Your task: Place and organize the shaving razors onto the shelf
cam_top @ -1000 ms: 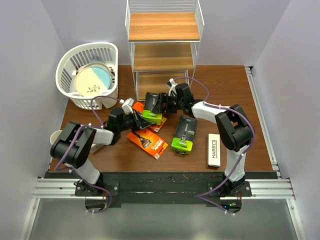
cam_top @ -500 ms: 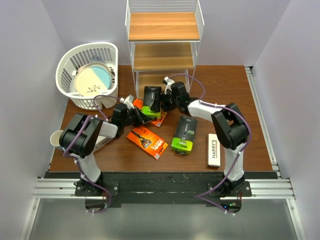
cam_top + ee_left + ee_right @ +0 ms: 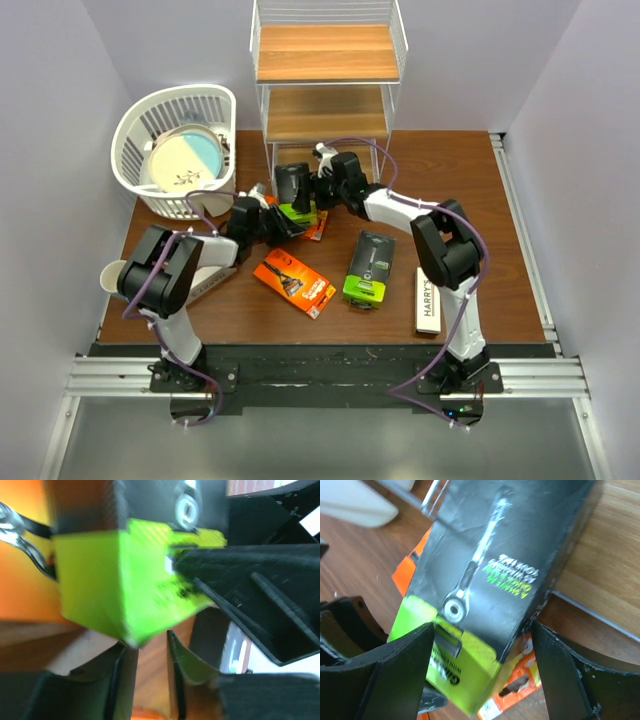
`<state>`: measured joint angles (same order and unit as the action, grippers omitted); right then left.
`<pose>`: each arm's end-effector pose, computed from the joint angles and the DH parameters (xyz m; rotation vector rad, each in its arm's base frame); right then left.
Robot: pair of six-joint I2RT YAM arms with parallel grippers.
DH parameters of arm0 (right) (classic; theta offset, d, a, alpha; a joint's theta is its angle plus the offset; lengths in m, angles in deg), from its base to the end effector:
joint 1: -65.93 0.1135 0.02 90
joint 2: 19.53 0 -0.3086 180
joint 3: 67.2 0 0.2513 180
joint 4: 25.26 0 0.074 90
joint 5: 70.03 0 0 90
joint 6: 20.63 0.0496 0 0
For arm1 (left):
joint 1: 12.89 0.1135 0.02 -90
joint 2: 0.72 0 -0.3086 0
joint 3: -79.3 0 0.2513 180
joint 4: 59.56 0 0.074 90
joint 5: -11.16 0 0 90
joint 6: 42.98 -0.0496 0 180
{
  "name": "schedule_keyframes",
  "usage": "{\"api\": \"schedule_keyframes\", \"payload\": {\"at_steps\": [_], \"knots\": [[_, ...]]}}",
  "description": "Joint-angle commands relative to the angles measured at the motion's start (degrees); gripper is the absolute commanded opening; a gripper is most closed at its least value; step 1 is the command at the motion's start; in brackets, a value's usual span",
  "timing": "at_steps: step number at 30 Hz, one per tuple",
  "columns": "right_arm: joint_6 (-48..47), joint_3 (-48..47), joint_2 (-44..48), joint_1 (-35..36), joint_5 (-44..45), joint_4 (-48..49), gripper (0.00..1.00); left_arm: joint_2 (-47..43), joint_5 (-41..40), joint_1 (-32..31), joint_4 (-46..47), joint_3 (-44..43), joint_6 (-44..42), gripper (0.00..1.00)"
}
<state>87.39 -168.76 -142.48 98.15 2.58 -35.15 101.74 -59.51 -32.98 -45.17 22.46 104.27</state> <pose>0.4367 0.2927 0.2178 -0.4591 2.1568 0.8289 0.3378 -0.1410 0.1726 -0.5228 2.2464 -1.1131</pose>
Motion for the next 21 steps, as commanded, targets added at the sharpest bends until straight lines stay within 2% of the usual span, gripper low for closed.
{"api": "schedule_keyframes", "payload": {"at_steps": [1, 4, 5, 8, 9, 11, 12, 13, 14, 16, 21], "knots": [[-5.1, 3.87, 9.48, 1.26, 0.69, -1.46, 0.84, -8.21, 2.47, -0.21, -3.42, 0.92, -3.72, 0.36], [-6.5, 7.57, 14.21, 1.08, 0.25, -2.52, 0.87, -12.17, 2.38, 0.15, -4.82, 2.77, -6.8, 0.39], [-7.99, 8.28, 15.28, 1.17, -0.97, -3.3, 0.99, -13.06, 2.12, 0.15, -5.87, 3.38, -6.98, 0.41], [-10.89, 10.66, 17.75, 1.08, -1.59, -6.28, 0.99, -17.01, 2.29, 0.15, -5.97, 6.81, -7.15, 0.43], [-12.03, 11.19, 18.27, 1.08, -2.29, -6.82, 0.93, -18.07, 2.2, 0.15, -6.41, 8.03, -7.59, 0.43], [-17.63, 12.33, 19.15, 1.08, -6.05, -8.83, 0.82, -21.41, 1.07, 0.23, -9.29, 8.48, -8.73, 0.36], [-21.06, 12.77, 19.33, 1.17, -7.56, -9.37, 0.58, -22.55, 0.8, 0.41, -10.01, 9.01, -10.39, 0.3], [-23.19, 12.86, 19.33, 1.26, -8.7, -9.81, 0.41, -24.82, 0.45, 0.67, -10.62, 9.19, -11.1, 0.14], [-28.25, 11.99, 18.03, 1.35, -9.5, -13.03, 0.21, -25.89, -0.51, 0.76, -12.02, 9.19, -11.81, 0.02], [-32.59, 8.49, 16.44, 1.35, -10.65, -16.48, 0.0, -28.78, -1.75, 1.81, -13.61, 9.01, -14.53, 0.0], [-43.33, 0.48, 9.43, 2.14, -10.83, -25.01, 0.0, -31.79, -2.19, 6.82, -15.72, 9.71, -17.09, 0.0]]}}
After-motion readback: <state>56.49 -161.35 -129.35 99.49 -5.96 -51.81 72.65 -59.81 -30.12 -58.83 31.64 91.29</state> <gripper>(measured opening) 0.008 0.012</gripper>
